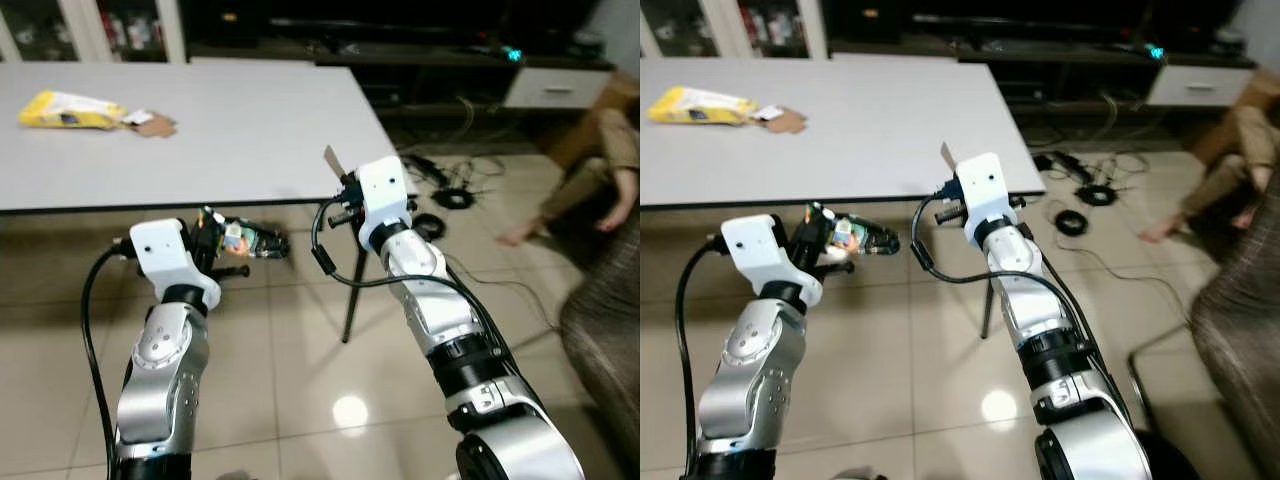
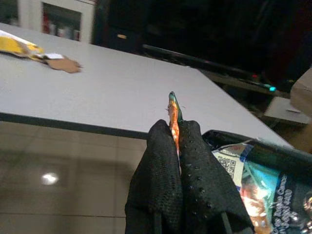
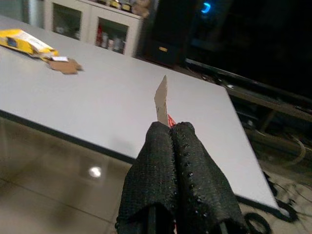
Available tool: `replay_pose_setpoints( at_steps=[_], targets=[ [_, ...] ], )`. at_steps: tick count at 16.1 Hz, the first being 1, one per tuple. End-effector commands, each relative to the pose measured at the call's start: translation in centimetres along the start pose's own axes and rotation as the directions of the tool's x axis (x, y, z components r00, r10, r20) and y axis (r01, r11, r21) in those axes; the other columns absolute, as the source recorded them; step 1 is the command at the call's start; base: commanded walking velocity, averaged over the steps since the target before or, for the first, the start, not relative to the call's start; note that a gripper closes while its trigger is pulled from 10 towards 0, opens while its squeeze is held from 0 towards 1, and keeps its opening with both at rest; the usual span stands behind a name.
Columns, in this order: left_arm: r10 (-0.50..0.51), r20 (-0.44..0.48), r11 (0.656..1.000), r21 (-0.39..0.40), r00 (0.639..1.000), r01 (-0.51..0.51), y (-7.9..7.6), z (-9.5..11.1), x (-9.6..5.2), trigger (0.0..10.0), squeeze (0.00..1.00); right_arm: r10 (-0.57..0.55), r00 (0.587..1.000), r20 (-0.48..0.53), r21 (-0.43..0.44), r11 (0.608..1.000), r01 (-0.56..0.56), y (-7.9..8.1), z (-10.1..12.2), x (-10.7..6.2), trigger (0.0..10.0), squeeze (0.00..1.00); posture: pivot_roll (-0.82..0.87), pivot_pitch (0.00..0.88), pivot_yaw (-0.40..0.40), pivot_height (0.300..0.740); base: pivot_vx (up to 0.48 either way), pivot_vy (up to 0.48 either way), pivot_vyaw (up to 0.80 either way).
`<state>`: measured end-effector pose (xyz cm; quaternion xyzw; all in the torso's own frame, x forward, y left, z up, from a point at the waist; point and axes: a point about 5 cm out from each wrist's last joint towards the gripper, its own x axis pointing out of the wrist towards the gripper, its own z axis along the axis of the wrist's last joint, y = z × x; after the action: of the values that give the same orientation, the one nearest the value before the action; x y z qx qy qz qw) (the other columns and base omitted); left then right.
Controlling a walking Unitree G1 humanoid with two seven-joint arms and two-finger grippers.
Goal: Picking trash to rubbish bin
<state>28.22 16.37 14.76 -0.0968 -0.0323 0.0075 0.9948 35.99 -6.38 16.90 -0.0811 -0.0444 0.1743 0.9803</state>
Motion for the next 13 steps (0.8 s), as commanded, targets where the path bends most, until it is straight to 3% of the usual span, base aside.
replay_pose_setpoints(
  at_steps=[1, 5, 13],
  targets=[
    [-0.011, -0.003, 1.0, 0.0, 1.0, 0.011, -0.12, 0.06, 0.1, 10.0, 0.0, -0.015, 1.0, 0.0, 0.011, 1.0, 0.015, -0.48, 0.09, -0.04, 10.0, 0.0, -0.03, 0.049, -0.076, 0.74, 0.0, 0.0, -0.77],
    [-0.029, -0.002, 1.0, -0.008, 1.0, 0.029, -0.16, 0.03, 0.1, 10.0, 0.0, -0.015, 1.0, -0.004, 0.01, 1.0, 0.015, -0.5, 0.08, -0.03, 10.0, 0.0, -0.03, 0.049, -0.076, 0.74, 0.0, 0.0, 0.0],
    [-0.029, -0.008, 1.0, -0.013, 1.0, 0.028, 0.01, -0.04, 0.11, 10.0, 0.0, -0.011, 1.0, -0.006, 0.009, 1.0, 0.011, -0.48, 0.06, -0.01, 10.0, 0.0, -0.03, 0.049, -0.076, 0.74, 0.0, 0.0, -0.8]
  ],
)
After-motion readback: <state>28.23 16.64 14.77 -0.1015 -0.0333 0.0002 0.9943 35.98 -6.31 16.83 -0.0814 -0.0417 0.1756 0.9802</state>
